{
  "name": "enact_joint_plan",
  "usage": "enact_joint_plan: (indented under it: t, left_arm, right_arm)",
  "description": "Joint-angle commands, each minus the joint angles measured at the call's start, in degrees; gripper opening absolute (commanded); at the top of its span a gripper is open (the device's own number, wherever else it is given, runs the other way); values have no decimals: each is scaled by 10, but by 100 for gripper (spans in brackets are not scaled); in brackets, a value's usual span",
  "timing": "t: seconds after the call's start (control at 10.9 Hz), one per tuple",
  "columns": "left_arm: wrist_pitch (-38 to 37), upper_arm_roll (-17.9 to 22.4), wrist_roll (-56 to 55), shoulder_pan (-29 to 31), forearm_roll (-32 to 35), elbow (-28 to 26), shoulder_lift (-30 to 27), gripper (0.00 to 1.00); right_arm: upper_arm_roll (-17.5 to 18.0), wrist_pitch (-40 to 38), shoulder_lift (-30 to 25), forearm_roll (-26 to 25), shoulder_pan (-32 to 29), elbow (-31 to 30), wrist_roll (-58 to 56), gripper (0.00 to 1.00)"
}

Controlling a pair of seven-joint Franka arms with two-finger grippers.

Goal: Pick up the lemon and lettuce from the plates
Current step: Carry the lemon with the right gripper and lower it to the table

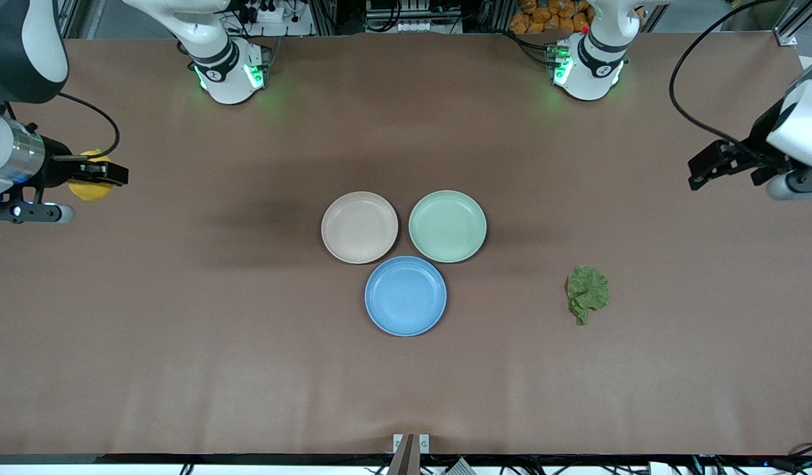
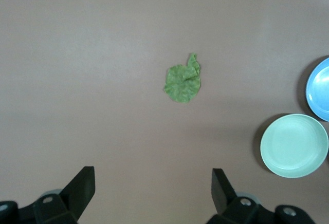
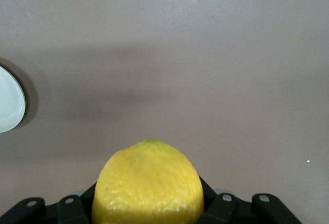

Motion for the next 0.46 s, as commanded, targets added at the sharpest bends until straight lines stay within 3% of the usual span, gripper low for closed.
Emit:
enact_joint_plan:
  t: [0.0,0.37]
  left_arm:
    - [-22,2,18,5,-24,-18,-35,100]
    - [-24,33,33,-33,-24,-15,-37,100]
  right_arm:
    - [8,16,-15,-8,-10,-11,-16,35]
    - [8,30,-16,-8,-10,-13,-17,35]
